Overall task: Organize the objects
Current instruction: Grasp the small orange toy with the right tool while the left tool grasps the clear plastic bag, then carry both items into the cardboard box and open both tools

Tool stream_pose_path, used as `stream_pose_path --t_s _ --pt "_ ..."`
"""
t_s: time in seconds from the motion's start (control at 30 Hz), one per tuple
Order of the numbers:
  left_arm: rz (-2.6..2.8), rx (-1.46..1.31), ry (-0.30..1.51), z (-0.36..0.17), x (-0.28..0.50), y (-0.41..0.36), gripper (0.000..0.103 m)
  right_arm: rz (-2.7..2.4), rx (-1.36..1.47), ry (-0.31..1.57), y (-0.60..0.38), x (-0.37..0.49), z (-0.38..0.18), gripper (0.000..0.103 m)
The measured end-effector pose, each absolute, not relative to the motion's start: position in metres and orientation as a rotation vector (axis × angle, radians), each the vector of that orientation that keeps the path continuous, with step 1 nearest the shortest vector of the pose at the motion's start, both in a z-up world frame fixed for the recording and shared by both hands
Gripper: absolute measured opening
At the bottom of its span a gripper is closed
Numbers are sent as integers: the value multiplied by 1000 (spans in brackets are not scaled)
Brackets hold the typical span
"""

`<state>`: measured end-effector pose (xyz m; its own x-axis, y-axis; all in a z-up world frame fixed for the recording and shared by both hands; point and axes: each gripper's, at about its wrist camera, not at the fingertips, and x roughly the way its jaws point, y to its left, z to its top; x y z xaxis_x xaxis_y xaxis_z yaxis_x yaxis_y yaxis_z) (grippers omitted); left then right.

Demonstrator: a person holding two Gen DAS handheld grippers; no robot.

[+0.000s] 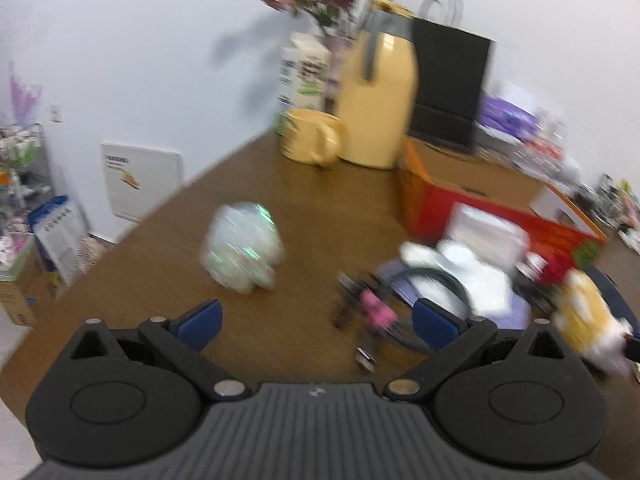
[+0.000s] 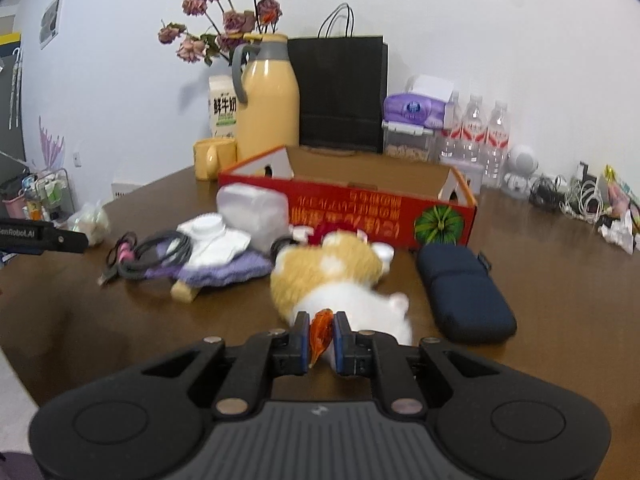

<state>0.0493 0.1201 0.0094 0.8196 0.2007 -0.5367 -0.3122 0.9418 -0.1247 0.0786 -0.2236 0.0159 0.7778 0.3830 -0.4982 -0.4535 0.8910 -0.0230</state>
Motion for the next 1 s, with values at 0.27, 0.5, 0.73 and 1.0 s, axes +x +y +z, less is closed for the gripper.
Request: stream_pose_path --t_s 0.27,0.5,0.73,1.0 --pt "389 -199 563 10 99 172 103 440 -136 458 -205 109 30 11" --pt "385 -199 616 -3 131 183 100 431 -135 465 -195 127 30 11" --pt "367 -264 637 -10 130 182 41 432 -129 463 -197 140 30 11" --pt "277 -239 476 43 138 143 41 442 -117 401 -203 164 40 11"
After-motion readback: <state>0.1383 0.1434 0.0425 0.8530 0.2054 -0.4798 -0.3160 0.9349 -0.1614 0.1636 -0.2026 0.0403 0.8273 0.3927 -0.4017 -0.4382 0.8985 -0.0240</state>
